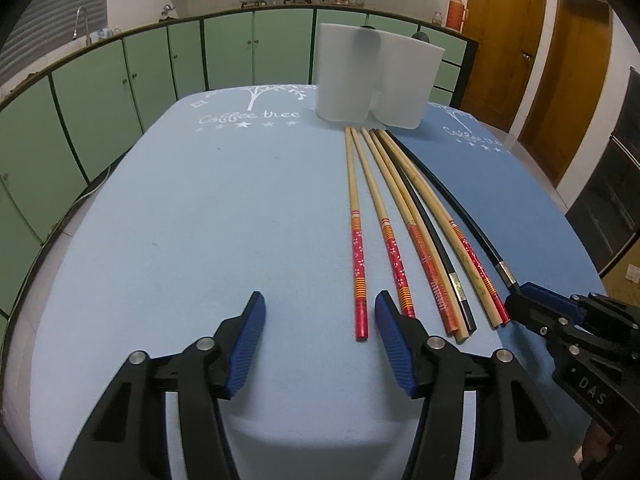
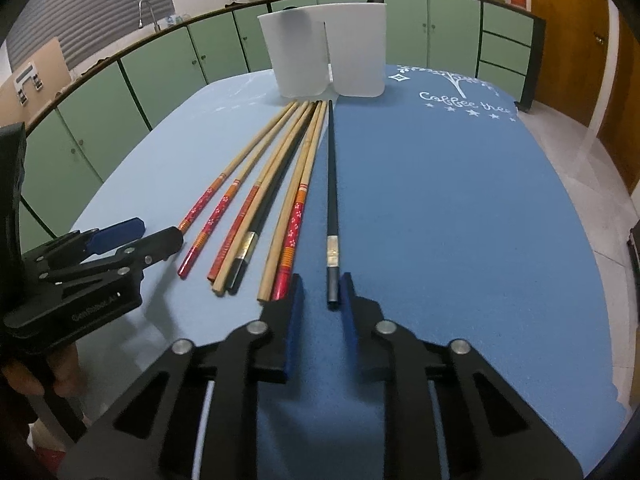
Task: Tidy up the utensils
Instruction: 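Grasp a red-patterned chopstick with the left tool, then lift both chopsticks and carry them over the white holder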
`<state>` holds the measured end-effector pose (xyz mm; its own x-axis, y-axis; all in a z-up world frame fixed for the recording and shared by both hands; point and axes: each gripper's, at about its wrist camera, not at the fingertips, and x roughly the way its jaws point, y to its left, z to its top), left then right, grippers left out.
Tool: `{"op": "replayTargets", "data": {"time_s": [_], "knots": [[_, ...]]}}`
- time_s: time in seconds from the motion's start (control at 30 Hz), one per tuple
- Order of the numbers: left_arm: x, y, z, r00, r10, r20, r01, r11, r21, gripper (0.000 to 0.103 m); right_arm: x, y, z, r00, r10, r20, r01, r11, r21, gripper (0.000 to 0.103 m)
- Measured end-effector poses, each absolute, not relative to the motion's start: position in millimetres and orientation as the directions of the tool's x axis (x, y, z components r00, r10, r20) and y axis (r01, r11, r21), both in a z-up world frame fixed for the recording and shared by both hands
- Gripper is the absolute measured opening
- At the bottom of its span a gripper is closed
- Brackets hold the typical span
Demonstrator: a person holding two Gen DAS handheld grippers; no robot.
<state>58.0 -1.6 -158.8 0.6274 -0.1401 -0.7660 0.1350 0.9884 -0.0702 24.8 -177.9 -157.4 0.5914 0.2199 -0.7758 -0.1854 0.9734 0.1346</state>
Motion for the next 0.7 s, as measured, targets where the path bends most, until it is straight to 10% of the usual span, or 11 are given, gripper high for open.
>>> {"op": "replayTargets", "data": {"time_s": [0.33, 0.5, 0.7], "knots": [[55, -8, -160, 0.635, -0.136, -0.761, 0.131, 0.989, -0.067, 0.041, 23, -181, -161, 0.602, 0.224, -0.767, -0.176, 0.974, 0.146, 0.007], [50, -12, -160, 0.645, -0.133, -0.752, 0.13, 0.989, -0.064, 0.007, 23, -180, -161, 0.603, 0.221, -0.766, -0.174, 0.974, 0.144, 0.006], [45, -17, -154, 0.654, -0.14, -0.743, 0.151, 0.987, -0.054, 0.006, 24, -183, -156, 0.596, 0.231, -0.769, -0.175, 0.972, 0.156, 0.006]]}}
